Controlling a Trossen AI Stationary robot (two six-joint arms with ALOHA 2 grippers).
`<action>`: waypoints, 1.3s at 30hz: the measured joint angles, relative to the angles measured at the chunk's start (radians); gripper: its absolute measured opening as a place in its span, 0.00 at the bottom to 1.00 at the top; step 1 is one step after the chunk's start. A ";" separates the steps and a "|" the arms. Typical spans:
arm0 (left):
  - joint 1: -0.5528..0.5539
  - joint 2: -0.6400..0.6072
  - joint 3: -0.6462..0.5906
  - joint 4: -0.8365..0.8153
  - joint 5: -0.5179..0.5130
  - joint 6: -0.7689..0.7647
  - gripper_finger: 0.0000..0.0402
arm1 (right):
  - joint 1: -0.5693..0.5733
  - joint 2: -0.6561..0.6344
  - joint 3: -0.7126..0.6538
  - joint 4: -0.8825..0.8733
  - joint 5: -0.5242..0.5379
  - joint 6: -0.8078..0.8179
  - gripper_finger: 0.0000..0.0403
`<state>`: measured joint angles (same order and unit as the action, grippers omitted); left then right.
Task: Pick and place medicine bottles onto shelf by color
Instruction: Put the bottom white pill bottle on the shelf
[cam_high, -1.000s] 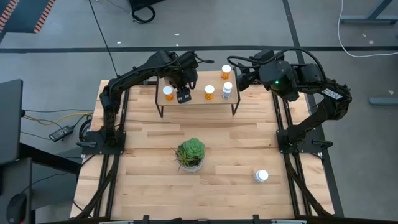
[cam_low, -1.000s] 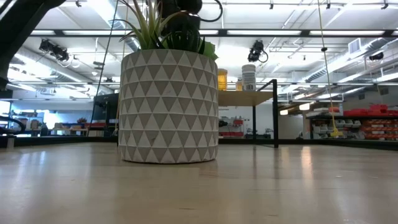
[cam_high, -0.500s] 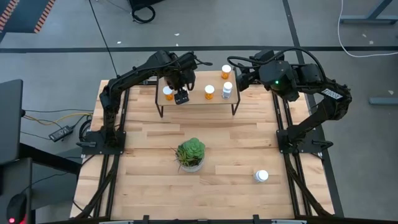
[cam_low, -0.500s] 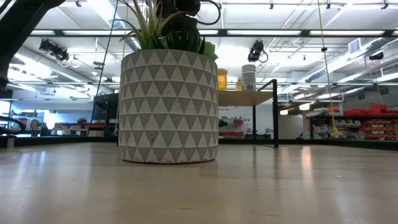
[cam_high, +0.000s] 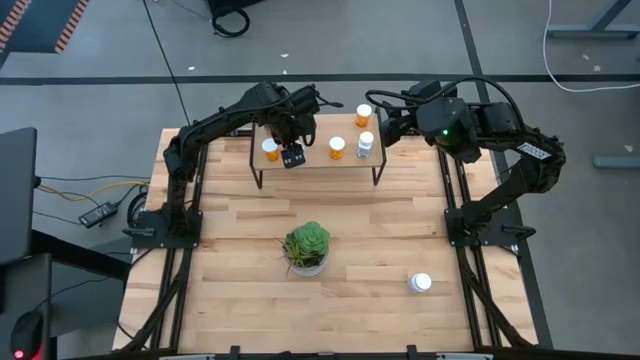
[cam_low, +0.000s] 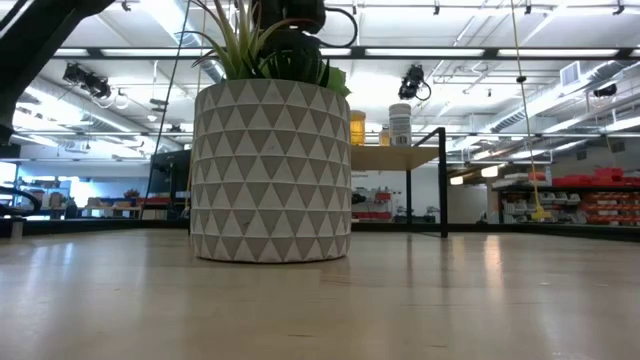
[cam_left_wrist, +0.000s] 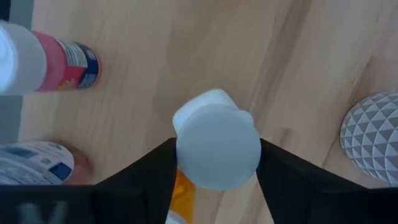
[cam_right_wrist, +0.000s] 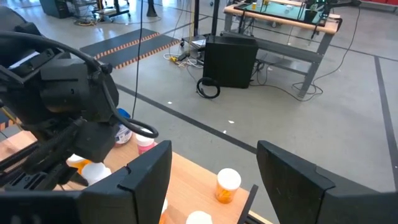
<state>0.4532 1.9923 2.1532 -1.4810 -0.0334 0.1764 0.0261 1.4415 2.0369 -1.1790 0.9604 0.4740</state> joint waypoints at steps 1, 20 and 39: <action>-0.002 0.000 0.000 0.010 0.000 0.000 0.52 | 0.000 0.000 0.000 0.000 0.000 0.000 0.61; 0.004 0.002 0.000 0.090 0.000 0.010 0.49 | 0.000 0.000 0.000 0.000 0.000 0.000 0.61; 0.008 0.002 0.000 0.090 -0.009 0.018 0.56 | 0.000 0.000 0.000 0.000 0.000 0.000 0.61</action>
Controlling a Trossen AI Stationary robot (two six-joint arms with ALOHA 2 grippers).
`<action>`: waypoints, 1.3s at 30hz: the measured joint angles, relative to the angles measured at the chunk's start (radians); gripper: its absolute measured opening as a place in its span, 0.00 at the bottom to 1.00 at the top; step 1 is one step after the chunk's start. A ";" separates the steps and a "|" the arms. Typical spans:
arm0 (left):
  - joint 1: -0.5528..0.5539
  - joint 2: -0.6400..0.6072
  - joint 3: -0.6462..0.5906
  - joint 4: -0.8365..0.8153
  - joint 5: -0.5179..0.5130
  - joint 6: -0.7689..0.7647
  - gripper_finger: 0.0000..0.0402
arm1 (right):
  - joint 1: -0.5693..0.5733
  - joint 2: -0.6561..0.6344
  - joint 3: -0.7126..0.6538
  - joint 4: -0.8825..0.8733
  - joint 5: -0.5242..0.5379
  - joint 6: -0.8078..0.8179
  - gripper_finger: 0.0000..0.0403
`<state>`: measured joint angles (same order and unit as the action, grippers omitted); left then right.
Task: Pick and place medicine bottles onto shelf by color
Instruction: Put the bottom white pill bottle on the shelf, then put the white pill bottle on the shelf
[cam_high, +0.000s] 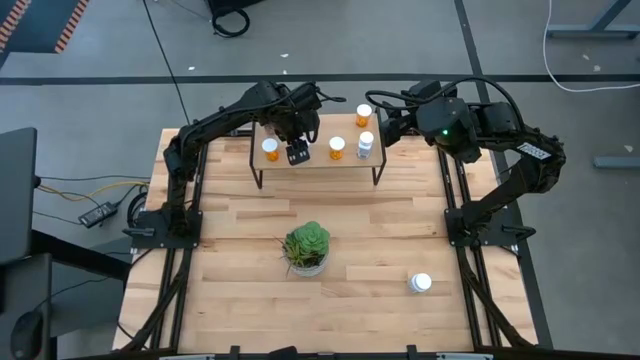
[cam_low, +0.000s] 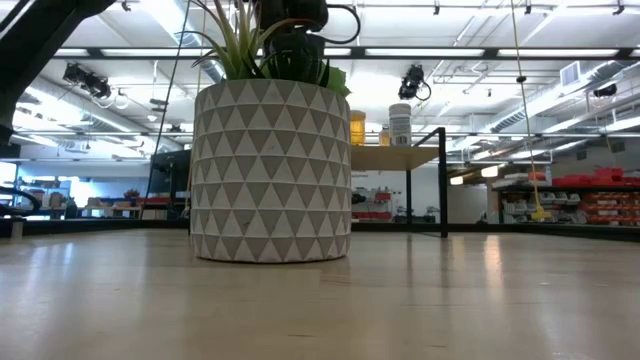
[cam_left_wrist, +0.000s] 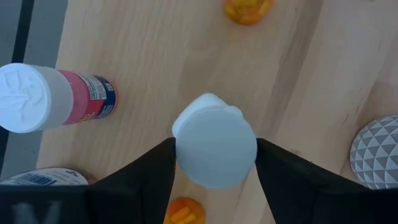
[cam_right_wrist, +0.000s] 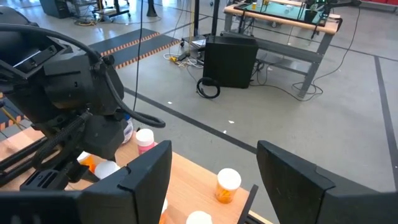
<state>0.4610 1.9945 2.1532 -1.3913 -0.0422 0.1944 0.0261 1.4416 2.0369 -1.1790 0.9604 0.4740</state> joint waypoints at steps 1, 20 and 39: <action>0.000 0.000 0.000 0.000 0.000 0.000 0.56 | 0.000 0.000 0.000 0.000 0.000 0.000 0.61; -0.014 -0.017 0.195 -0.102 -0.047 -0.072 0.66 | 0.000 -0.001 -0.011 -0.188 -0.113 0.179 0.61; -0.203 -0.083 0.203 -0.105 0.041 -0.255 0.62 | 0.153 -0.072 -0.591 -0.033 -0.606 0.285 0.61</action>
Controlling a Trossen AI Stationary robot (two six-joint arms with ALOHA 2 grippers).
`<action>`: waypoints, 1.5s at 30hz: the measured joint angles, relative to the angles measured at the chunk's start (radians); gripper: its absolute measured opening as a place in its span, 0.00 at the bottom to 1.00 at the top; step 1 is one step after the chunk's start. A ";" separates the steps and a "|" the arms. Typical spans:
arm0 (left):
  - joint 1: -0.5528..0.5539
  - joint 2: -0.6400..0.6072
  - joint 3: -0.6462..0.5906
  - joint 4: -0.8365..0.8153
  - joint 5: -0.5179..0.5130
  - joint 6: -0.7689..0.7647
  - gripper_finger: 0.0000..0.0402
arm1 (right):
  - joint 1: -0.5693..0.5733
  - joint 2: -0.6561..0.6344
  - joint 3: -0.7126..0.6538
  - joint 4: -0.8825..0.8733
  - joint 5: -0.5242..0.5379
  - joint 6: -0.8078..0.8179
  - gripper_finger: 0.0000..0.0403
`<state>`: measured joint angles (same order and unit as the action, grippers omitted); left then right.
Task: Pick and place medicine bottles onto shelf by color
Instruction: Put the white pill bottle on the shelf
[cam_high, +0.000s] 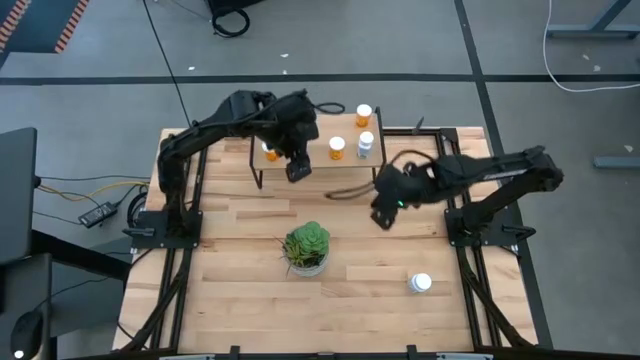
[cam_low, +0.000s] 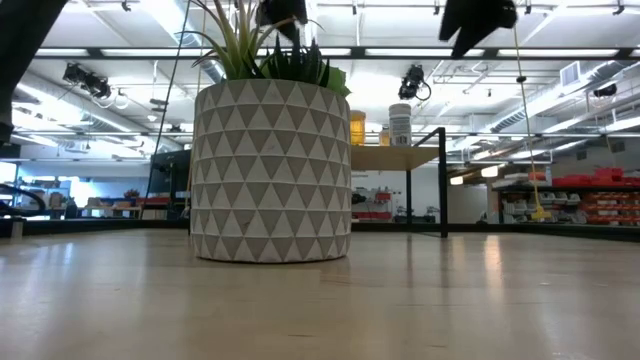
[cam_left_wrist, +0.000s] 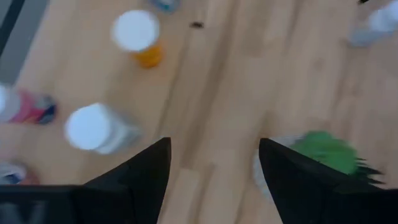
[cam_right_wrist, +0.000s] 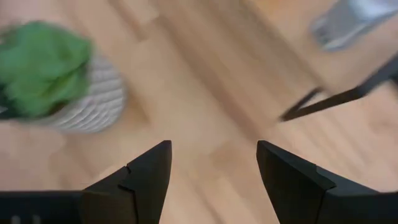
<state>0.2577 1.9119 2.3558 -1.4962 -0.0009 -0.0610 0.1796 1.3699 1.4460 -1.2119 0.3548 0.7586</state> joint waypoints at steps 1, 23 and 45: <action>-0.020 -0.006 0.000 0.007 0.000 -0.007 0.62 | 0.027 -0.021 -0.034 0.033 -0.005 0.011 0.60; -0.308 -0.027 -0.011 0.399 -0.002 -0.217 0.56 | 0.387 -0.230 -0.529 0.329 -0.148 0.870 0.56; -0.383 -0.027 -0.011 0.400 -0.003 -0.219 0.51 | 0.523 -0.230 -0.523 0.319 -0.098 1.160 0.56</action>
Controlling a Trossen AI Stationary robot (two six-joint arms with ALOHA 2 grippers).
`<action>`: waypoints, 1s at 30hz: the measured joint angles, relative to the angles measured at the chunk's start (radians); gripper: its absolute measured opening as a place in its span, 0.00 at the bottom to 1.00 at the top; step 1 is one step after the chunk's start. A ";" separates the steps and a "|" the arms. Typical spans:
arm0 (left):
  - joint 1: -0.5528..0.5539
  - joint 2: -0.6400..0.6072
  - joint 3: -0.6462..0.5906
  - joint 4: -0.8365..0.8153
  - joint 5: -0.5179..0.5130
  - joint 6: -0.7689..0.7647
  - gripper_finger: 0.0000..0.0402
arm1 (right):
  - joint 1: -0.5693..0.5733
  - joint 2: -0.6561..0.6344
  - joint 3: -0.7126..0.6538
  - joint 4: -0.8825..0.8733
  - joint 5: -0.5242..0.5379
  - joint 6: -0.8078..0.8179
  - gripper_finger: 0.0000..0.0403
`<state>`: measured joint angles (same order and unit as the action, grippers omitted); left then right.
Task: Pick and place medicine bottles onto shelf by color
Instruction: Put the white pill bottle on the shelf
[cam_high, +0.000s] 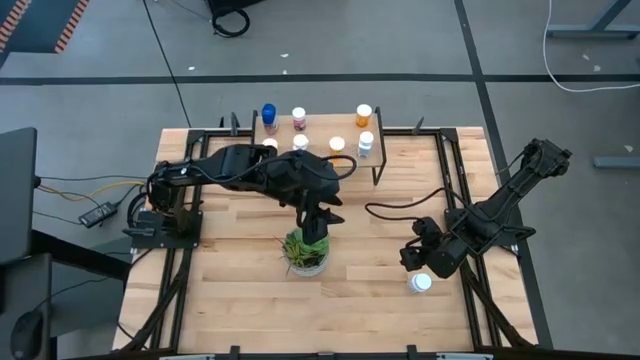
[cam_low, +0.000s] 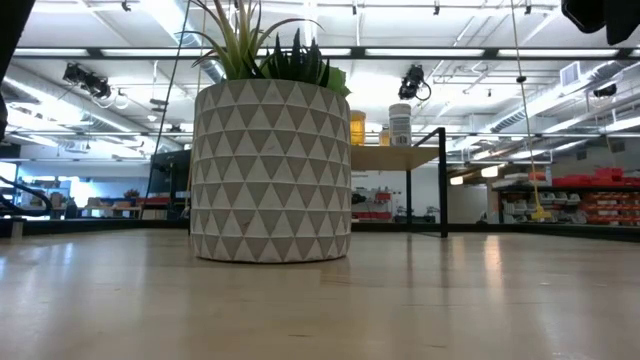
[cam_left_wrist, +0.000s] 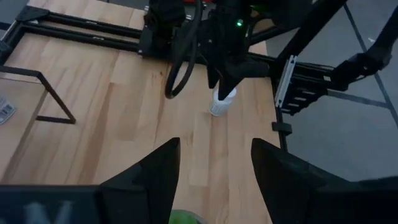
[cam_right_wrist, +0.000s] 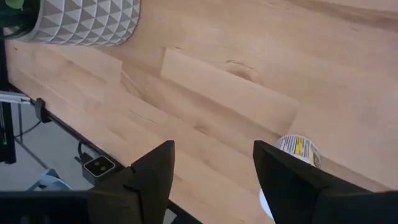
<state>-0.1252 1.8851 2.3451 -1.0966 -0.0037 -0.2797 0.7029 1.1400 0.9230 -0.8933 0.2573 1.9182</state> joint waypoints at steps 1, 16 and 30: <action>-0.004 0.000 0.000 -0.001 0.000 0.009 0.51 | 0.000 0.000 0.000 0.001 0.000 -0.011 0.56; -0.015 0.013 0.000 0.003 -0.077 -0.043 0.50 | 0.038 0.000 0.001 0.054 -0.073 -0.226 0.56; -0.015 0.034 0.000 0.031 -0.203 -0.259 0.48 | 0.206 0.008 0.001 0.015 -0.001 -0.309 0.56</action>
<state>-0.1398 1.9186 2.3451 -1.0658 -0.2067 -0.5385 0.9084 1.1481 0.9241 -0.8787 0.2566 1.6093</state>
